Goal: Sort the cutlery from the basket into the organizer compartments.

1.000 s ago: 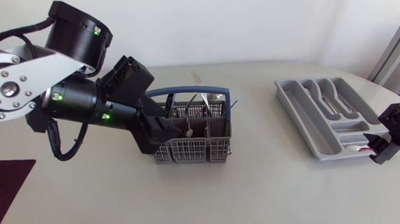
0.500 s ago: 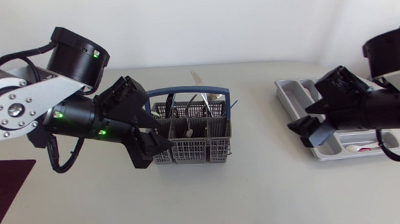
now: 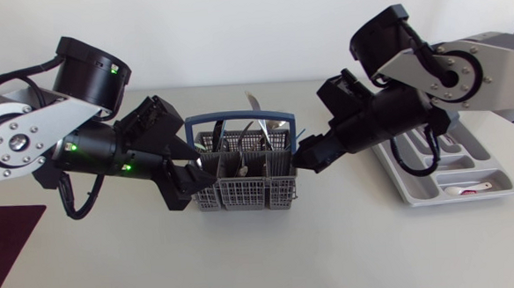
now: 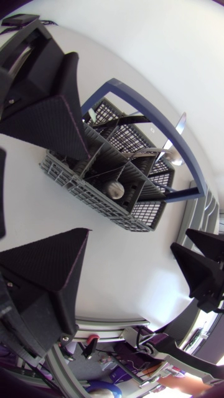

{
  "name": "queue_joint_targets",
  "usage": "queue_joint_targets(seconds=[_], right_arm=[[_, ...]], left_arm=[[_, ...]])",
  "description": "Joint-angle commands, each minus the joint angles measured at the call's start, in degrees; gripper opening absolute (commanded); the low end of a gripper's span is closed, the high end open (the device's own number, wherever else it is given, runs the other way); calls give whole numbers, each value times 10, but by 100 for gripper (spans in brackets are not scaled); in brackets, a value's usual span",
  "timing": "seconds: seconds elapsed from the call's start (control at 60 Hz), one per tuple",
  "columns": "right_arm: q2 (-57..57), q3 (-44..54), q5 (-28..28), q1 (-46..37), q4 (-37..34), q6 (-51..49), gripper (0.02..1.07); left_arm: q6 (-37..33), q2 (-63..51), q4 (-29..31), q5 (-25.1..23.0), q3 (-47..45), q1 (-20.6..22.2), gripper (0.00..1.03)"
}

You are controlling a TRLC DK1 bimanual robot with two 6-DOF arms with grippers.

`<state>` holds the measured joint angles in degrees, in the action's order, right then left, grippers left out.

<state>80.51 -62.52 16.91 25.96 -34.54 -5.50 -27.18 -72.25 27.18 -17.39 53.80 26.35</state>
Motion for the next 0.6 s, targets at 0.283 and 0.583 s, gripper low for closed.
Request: queue_joint_targets(seconds=[0.283, 0.583], right_arm=[[79, -35, 2, 69, 55, 109, 83], [117, -50, -21, 87, 101, 184, 82]], left_arm=[[-26, 8, -18, 3, -35, -27, 76], [-27, 12, -50, 3, -63, -30, 76]])
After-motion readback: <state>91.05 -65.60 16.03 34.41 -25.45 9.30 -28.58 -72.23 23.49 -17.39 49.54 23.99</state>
